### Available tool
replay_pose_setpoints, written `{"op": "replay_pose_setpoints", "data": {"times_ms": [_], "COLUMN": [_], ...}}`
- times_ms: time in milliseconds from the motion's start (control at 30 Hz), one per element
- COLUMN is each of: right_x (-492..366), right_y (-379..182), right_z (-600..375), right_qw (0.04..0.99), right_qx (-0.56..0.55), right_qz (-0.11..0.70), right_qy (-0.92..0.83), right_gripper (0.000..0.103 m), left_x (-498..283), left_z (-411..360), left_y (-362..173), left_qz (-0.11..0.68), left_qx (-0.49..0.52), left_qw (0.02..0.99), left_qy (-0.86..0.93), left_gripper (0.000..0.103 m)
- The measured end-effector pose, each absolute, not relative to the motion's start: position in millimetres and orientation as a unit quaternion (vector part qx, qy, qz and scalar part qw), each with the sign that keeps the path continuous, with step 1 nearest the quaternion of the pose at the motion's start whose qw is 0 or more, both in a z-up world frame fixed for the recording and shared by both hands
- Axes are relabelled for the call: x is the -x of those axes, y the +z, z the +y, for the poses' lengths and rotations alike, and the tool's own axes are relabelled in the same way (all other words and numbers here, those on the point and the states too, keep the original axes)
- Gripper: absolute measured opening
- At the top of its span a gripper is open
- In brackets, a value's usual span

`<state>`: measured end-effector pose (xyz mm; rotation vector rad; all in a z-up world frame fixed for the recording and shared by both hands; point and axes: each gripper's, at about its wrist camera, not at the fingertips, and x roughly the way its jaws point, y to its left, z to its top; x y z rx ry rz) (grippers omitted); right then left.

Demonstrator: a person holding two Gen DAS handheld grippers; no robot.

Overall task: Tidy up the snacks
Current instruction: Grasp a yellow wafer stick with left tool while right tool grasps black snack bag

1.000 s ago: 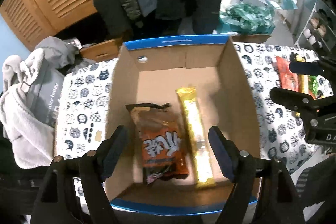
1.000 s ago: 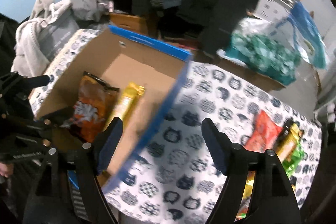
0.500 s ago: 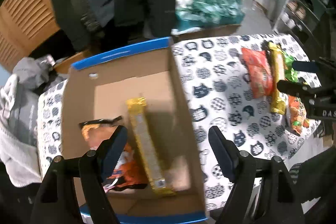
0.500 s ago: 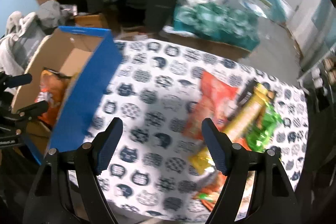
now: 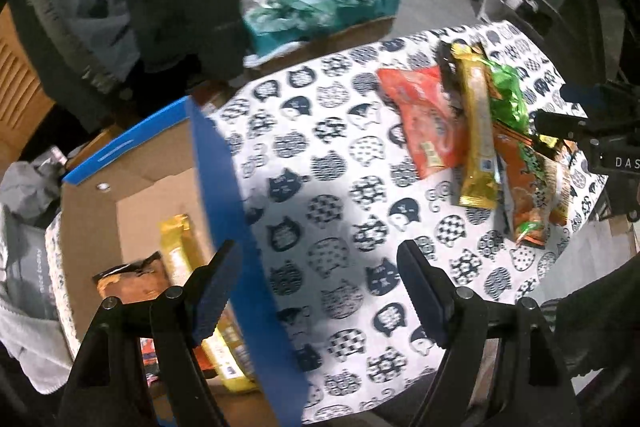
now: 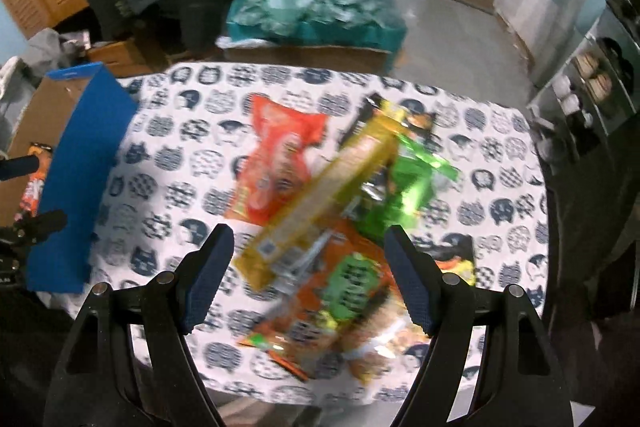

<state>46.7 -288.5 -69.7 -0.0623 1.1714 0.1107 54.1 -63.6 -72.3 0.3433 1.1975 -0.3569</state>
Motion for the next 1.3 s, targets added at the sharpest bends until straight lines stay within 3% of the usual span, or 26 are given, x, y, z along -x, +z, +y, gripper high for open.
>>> {"op": "replay_pose_setpoints", "data": {"times_ms": [700,1300], "right_x": [-38,-38], "right_y": [-136,-184], "right_z": [-403,-441], "right_qw": [0.792,0.764], "right_qx": [0.003,-0.028], "right_qz": [0.611,0.645], "right_qy": [0.004,-0.008], "right_gripper": [0.076,0.076], "left_x": [-81,-108], "left_z": [-184,-234], "left_y": [-114,-162], "left_qz": [0.582,0.612], "left_qx": [-0.174,-0.154], "left_qw": [0.759,0.732], "left_qy": [-0.235,-0.256], "left_gripper": [0.081,0.081]}}
